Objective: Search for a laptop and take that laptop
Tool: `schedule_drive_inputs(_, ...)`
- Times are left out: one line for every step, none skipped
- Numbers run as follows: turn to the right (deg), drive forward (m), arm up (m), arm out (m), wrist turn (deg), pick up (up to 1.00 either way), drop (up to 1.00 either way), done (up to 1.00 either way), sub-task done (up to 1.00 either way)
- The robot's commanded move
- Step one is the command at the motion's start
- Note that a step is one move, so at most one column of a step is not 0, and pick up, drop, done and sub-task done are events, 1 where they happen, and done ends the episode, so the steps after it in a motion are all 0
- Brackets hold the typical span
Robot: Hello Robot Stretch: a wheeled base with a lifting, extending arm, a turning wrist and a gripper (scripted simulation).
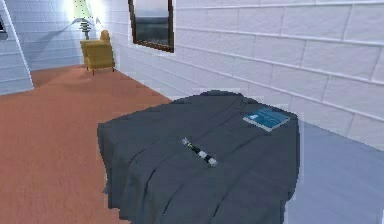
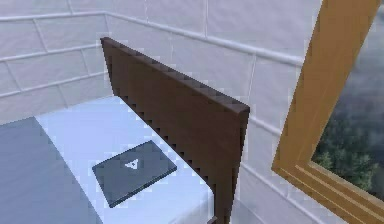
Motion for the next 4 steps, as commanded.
schedule_drive_inputs(-15.0, 0.0, 0.0, 0.0, 0.0, 0.0, 0.0, 0.0, 0.0)
schedule_drive_inputs(0.0, 0.0, 0.5, 0.0, 0.0, 0.0, 0.0, 0.0, 0.0)
schedule_drive_inputs(0.0, 0.0, 0.22, 0.0, 0.0, 0.0, 0.0, 0.0, 0.0)
schedule_drive_inputs(0.0, 0.0, 0.0, 0.36, 0.0, 0.0, 0.0, 0.0, 0.0)
